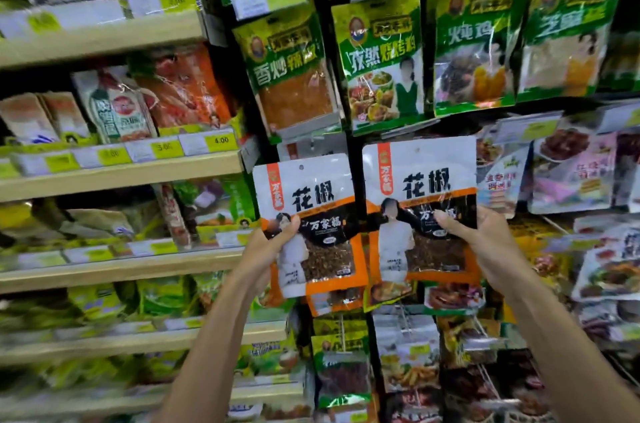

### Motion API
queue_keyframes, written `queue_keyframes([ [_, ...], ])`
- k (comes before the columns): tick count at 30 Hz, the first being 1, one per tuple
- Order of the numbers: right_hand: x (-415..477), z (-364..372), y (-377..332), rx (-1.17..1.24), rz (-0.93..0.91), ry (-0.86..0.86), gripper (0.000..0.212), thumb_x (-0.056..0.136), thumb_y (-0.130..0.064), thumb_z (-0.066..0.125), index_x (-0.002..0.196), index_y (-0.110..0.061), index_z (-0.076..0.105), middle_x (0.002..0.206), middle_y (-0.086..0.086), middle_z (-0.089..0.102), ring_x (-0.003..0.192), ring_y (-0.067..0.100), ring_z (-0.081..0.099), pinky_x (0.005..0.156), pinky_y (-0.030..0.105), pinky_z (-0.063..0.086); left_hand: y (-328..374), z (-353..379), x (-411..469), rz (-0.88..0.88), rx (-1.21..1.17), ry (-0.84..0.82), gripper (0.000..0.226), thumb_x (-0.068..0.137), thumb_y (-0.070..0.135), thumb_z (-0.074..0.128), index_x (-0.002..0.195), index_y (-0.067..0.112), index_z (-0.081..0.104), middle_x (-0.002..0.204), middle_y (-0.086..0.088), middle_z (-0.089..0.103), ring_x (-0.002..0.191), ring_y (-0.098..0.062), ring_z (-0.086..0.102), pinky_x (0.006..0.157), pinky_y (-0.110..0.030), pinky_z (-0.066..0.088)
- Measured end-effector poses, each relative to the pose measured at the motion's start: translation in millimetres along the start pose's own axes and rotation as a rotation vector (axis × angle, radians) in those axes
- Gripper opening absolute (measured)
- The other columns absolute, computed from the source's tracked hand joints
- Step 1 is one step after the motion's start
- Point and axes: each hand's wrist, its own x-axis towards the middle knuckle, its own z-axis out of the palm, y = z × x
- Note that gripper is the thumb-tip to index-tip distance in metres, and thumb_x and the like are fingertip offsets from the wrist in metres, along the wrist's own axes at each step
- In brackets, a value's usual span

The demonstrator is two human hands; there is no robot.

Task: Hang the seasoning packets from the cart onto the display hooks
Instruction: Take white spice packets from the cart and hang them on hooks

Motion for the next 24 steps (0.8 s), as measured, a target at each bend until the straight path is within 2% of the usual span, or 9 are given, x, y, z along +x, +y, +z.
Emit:
queue_keyframes([
  [3,4.5,1.7,0.2,0.016,0.006,0.001,0.030,0.065,-0.049,0.077,0.089,-0.030,0.075,0.098,-0.003,0.076,0.096,0.016,0.070,0.096,0.050,0.050,0.5,6.2,23.6,-0.052,-0.021,0.013,0.059,0.074,0.041,0.071,0.128,0.022,0.053,0.119,0.012,0.057,0.112,-0.008,0.051,0.102,-0.033,0.039],
  [6,11.4,1.0,2.1,0.032,0.013,0.013,0.028,0.068,-0.045,0.077,0.091,-0.028,0.075,0.100,-0.002,0.075,0.097,0.016,0.070,0.095,0.048,0.050,4.9,13.8,43.8,-0.043,-0.038,-0.027,0.041,0.083,0.034,0.067,0.121,0.028,0.054,0.112,0.017,0.059,0.110,-0.007,0.052,0.098,-0.031,0.041],
  [8,15.4,0.2,2.9,0.033,0.017,0.026,0.028,0.070,-0.042,0.077,0.090,-0.023,0.075,0.099,0.001,0.075,0.096,0.018,0.070,0.095,0.048,0.050,7.8,17.4,54.4,-0.020,-0.037,-0.052,0.051,0.079,0.037,0.067,0.125,0.022,0.054,0.115,0.015,0.062,0.113,-0.007,0.054,0.105,-0.034,0.038],
  [12,24.1,-0.9,3.4,0.027,0.011,0.032,0.032,0.071,-0.039,0.075,0.090,-0.014,0.071,0.096,0.005,0.075,0.095,0.019,0.070,0.095,0.047,0.050,4.0,18.2,68.6,-0.063,-0.076,-0.075,0.068,0.068,0.043,0.071,0.129,0.017,0.054,0.125,-0.003,0.064,0.121,-0.021,0.055,0.109,-0.049,0.037],
  [14,28.0,-0.8,3.7,0.038,0.005,0.029,0.031,0.072,-0.036,0.074,0.091,-0.012,0.071,0.096,0.006,0.075,0.095,0.020,0.070,0.095,0.047,0.050,-0.9,17.6,72.6,-0.074,-0.079,-0.066,0.058,0.066,0.044,0.072,0.119,0.024,0.058,0.117,0.002,0.068,0.118,-0.020,0.057,0.109,-0.049,0.037],
  [17,33.1,1.5,6.0,0.032,-0.003,0.026,0.046,0.074,-0.034,0.073,0.097,0.005,0.065,0.100,0.019,0.071,0.097,0.026,0.069,0.096,0.048,0.051,-8.1,15.2,77.2,-0.050,-0.089,-0.053,0.047,0.066,0.043,0.072,0.109,0.030,0.060,0.102,0.012,0.071,0.108,-0.012,0.060,0.106,-0.045,0.040],
  [20,36.0,7.6,8.5,0.046,0.005,-0.004,0.034,0.073,-0.034,0.074,0.093,-0.008,0.071,0.096,0.008,0.075,0.095,0.019,0.071,0.095,0.044,0.051,-9.3,15.2,81.9,-0.031,-0.093,-0.075,0.046,0.067,0.043,0.071,0.110,0.031,0.059,0.099,0.016,0.072,0.103,-0.006,0.061,0.106,-0.043,0.040],
  [22,37.6,12.0,11.3,0.048,0.014,-0.018,0.033,0.071,-0.035,0.074,0.092,-0.010,0.072,0.096,0.005,0.076,0.094,0.017,0.071,0.095,0.044,0.050,-8.6,15.6,85.0,-0.027,-0.083,-0.078,0.054,0.064,0.046,0.072,0.114,0.029,0.059,0.104,0.014,0.072,0.106,-0.009,0.061,0.108,-0.044,0.038],
  [24,39.6,14.3,14.6,0.045,0.019,-0.014,0.046,0.070,-0.037,0.075,0.095,0.000,0.068,0.098,0.012,0.074,0.095,0.021,0.070,0.096,0.046,0.050,-8.2,14.6,87.4,-0.032,-0.089,-0.067,0.074,0.060,0.050,0.074,0.125,0.020,0.056,0.120,-0.001,0.067,0.118,-0.021,0.057,0.109,-0.051,0.036],
])
